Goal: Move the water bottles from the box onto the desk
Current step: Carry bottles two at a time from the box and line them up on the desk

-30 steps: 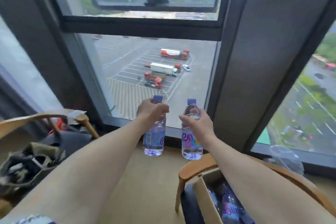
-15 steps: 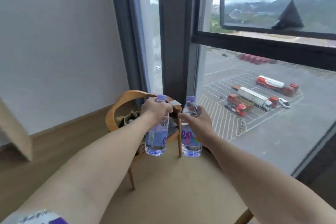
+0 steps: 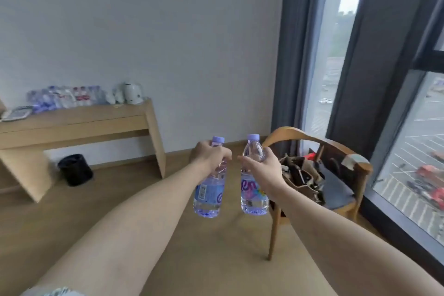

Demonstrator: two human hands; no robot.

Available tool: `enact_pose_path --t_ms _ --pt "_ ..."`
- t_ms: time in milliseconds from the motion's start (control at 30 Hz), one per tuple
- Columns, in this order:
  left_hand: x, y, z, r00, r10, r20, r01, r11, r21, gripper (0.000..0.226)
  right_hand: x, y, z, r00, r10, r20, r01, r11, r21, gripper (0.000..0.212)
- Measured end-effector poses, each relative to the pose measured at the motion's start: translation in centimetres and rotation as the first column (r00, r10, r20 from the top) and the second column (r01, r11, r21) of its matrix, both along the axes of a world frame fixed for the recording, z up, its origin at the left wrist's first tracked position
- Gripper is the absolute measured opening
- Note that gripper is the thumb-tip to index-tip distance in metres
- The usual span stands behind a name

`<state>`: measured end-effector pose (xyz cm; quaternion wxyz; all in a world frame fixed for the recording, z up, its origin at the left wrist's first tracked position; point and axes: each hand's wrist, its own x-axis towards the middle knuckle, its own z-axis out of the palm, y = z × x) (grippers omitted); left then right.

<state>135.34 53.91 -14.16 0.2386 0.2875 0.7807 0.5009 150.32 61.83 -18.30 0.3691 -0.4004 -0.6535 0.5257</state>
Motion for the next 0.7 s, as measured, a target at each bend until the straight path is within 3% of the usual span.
enact_pose_path --t_ms 400,700 --pt "-21.8 -13.8 -3.7 0.907 0.401 0.131 -0.406 0.914 0.007 0.023 -25.3 -8.3 -1.7 0.913 0.404 0.054 -0.397 0.912 -0.106 0.040" --pt "-38.9 -15.7 -4.3 0.799 0.588 0.123 -0.592 0.806 -0.009 0.028 -46.4 -7.5 -2.8 0.796 0.606 0.005 -0.599 0.788 -0.141 0.046"
